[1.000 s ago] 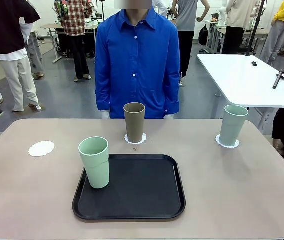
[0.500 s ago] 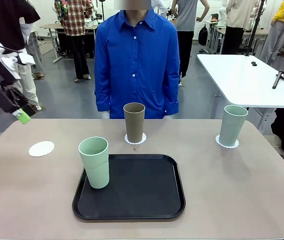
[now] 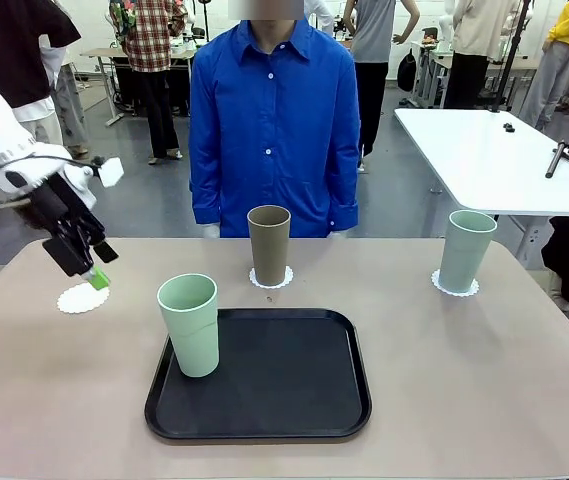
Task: Place coasters on the table and set cups on them.
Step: Take one Reusable plastic cup from the Flat Tray and place it on a coaster set by the human.
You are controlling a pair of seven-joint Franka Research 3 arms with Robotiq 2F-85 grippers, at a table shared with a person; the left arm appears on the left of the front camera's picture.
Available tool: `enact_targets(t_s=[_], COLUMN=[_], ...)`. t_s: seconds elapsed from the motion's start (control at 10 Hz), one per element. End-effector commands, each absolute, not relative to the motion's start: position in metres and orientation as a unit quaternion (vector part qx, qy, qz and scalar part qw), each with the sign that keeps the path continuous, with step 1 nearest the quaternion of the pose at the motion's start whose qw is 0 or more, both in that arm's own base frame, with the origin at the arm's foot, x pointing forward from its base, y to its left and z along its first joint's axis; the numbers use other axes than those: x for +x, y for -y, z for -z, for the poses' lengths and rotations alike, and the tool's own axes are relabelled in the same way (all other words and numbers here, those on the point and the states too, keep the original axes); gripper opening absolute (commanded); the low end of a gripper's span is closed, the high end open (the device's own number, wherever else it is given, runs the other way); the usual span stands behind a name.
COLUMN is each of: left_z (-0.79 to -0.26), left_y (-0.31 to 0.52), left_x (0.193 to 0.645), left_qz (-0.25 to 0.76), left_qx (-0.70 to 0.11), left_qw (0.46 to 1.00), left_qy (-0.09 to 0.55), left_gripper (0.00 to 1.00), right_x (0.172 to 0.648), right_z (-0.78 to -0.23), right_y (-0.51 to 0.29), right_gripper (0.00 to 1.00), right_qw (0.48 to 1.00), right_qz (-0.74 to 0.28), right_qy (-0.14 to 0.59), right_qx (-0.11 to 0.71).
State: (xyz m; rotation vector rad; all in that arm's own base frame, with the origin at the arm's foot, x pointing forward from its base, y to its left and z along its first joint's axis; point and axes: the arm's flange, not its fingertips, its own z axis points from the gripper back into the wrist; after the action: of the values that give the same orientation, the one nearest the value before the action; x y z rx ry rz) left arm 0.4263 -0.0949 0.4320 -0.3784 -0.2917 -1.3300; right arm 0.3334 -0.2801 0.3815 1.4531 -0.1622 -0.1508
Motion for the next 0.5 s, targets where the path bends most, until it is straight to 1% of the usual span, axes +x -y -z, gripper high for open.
enact_targets(t_s=[0.0,0.1,0.2,0.4], left_z=[-0.4217,-0.4249,-0.4238,-0.4238], left_y=[0.0988,0.0934,0.1018,0.1018], left_x=[0.4168,0.4149,0.4221,0.4221], left_qz=[0.635,0.625,0.62,0.62], left_qx=[-0.15,-0.163,-0.167,-0.167], left_qw=[0.746,0.753,0.755,0.755], left_qy=[0.132,0.125,0.132,0.132], left_gripper=[1.0,1.0,1.0,1.0], right_x=[0.3329,0.3329,0.3329,0.3329], right_z=[-0.3824,-0.3824,-0.3824,-0.3824], right_y=[0.2809,0.2809,0.2809,0.2809], right_gripper=[1.0,1.0,1.0,1.0], right_qw=[0.743,0.743,0.743,0.743], right_qz=[0.069,0.069,0.069,0.069], right_qy=[0.078,0.078,0.078,0.078], right_qx=[0.661,0.661,0.661,0.661])
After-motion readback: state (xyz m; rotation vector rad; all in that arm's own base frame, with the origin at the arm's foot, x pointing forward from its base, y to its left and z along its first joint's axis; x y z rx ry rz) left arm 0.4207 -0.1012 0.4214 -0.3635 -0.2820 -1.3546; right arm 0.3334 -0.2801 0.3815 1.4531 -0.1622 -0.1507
